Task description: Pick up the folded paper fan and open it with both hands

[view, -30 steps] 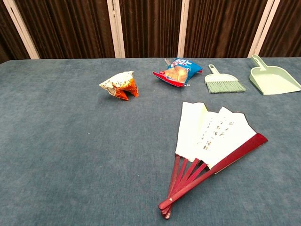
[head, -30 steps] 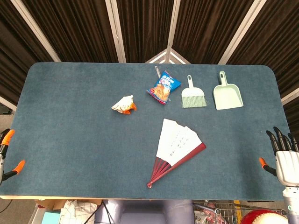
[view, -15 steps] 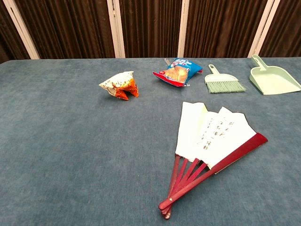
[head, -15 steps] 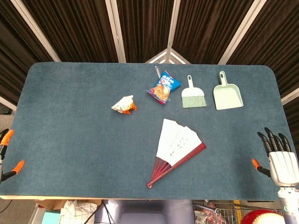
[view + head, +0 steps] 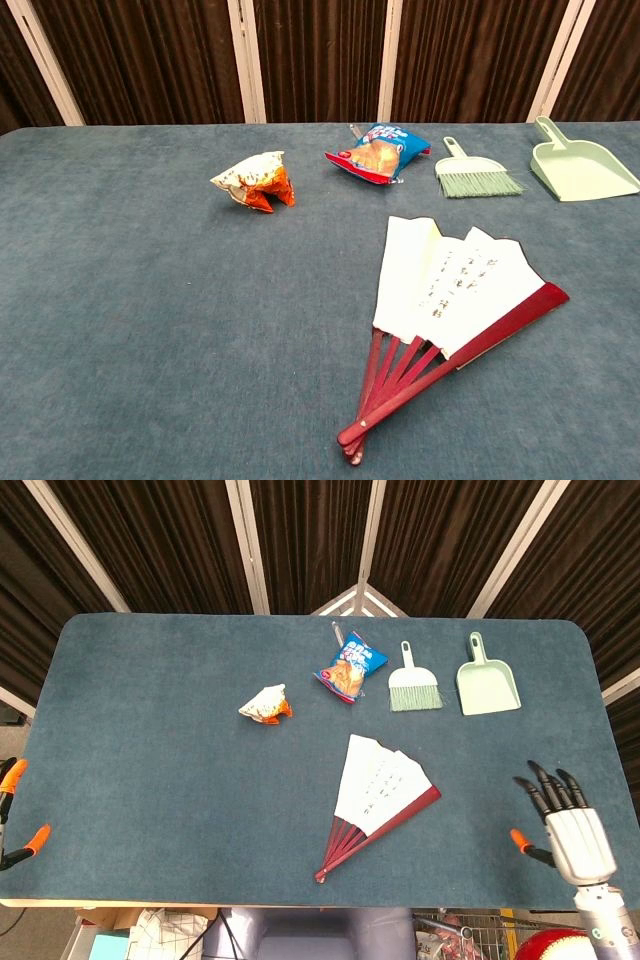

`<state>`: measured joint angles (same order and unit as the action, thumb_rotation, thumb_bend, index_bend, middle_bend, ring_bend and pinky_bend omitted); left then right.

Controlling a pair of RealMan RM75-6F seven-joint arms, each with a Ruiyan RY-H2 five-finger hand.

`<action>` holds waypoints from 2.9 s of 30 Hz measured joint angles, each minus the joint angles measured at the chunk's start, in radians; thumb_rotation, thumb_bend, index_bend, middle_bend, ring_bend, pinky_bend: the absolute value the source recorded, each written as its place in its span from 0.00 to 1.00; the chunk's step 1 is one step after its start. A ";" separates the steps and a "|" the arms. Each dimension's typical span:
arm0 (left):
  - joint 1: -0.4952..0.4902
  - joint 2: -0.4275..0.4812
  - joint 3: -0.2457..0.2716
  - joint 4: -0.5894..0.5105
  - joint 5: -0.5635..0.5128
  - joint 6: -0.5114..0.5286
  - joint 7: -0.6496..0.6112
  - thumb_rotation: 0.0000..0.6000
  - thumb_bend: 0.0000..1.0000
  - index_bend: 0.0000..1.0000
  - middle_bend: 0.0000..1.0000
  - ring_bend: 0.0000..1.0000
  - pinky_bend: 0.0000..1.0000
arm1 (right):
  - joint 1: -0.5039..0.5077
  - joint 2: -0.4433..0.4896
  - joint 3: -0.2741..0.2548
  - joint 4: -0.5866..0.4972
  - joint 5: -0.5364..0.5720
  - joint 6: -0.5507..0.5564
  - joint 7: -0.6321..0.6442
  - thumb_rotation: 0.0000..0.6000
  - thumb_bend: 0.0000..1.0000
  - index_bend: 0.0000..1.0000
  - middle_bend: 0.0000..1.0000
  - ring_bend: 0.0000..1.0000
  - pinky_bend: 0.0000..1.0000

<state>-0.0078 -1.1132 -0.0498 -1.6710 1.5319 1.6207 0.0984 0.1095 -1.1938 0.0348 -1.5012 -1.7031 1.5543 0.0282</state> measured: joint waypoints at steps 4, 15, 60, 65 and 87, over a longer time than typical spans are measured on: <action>-0.001 0.002 0.001 -0.002 0.003 -0.002 0.000 1.00 0.33 0.05 0.04 0.00 0.08 | 0.016 -0.059 -0.032 0.035 -0.101 0.014 -0.015 1.00 0.25 0.27 0.08 0.19 0.12; 0.000 0.007 -0.007 0.004 -0.010 -0.004 -0.020 1.00 0.33 0.05 0.04 0.00 0.08 | 0.065 -0.220 -0.115 0.161 -0.220 -0.053 -0.092 1.00 0.25 0.31 0.08 0.19 0.12; -0.015 0.000 -0.030 0.002 -0.059 -0.033 0.003 1.00 0.33 0.05 0.04 0.00 0.08 | 0.252 -0.533 -0.077 0.345 -0.146 -0.276 -0.200 1.00 0.25 0.42 0.08 0.19 0.12; -0.015 -0.002 -0.031 0.003 -0.062 -0.033 0.005 1.00 0.33 0.05 0.04 0.00 0.08 | 0.267 -0.550 -0.076 0.359 -0.134 -0.289 -0.201 1.00 0.26 0.44 0.08 0.19 0.13; -0.026 -0.015 -0.029 0.000 -0.067 -0.051 0.041 1.00 0.33 0.05 0.04 0.00 0.08 | 0.307 -0.562 -0.080 0.366 -0.106 -0.285 -0.202 1.00 0.40 0.54 0.09 0.21 0.15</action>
<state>-0.0338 -1.1282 -0.0789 -1.6708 1.4650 1.5701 0.1394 0.4161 -1.7563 -0.0448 -1.1349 -1.8089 1.2691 -0.1739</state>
